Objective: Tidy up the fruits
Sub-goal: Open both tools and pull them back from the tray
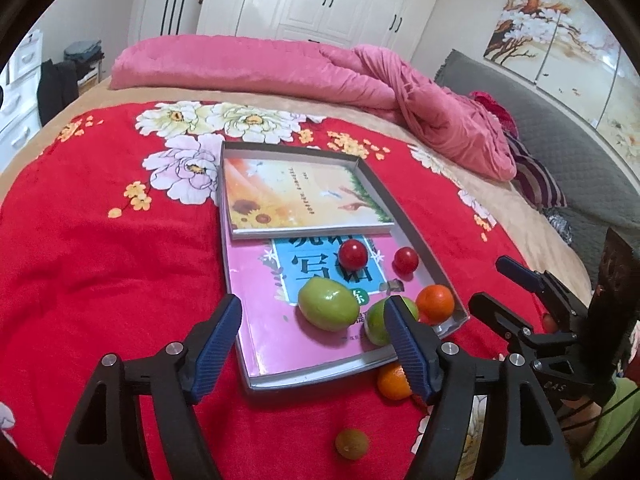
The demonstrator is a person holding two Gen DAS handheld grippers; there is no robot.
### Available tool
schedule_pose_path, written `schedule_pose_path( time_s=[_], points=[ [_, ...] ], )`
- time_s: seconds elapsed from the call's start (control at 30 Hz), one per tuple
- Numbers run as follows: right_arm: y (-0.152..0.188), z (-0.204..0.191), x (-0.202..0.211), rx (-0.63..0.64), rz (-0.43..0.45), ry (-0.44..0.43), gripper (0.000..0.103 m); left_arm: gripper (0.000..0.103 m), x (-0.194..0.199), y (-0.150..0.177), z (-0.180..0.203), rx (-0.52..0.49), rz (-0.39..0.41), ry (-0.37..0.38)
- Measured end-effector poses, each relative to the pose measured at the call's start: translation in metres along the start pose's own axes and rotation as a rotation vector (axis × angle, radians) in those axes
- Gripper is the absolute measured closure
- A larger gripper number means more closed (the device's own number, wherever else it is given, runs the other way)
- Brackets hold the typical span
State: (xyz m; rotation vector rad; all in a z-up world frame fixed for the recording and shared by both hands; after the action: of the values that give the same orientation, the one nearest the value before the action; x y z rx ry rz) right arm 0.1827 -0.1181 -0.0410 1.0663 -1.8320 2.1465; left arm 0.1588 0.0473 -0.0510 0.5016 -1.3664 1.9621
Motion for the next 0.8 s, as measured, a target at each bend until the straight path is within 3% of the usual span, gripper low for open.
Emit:
schedule_pose_path(
  time_s=[0.43,0.8],
  points=[
    [-0.008,0.026,0.007,-0.081,0.024,0.054,0.013,0.027,0.014,-0.004,0.001,0.021,0.037,0.019],
    [-0.006,0.021,0.015,-0.067,0.024,0.043,0.012,0.027,0.016,0.001,0.009,0.009,0.026,0.033]
  ],
)
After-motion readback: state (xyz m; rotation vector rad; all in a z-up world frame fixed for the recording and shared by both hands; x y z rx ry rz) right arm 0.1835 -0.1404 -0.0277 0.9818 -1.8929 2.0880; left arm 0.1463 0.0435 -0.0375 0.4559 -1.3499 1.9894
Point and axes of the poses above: each gripper's, at about its wrist camera, not at the fingertips, and x roughly against the way its jaws point, z to its right, y to its underside, the point moved 7 cm from there along -x, roughly the way its jaws point, and after that the axes turned 7 degrees about y, right-handed, at the moved point
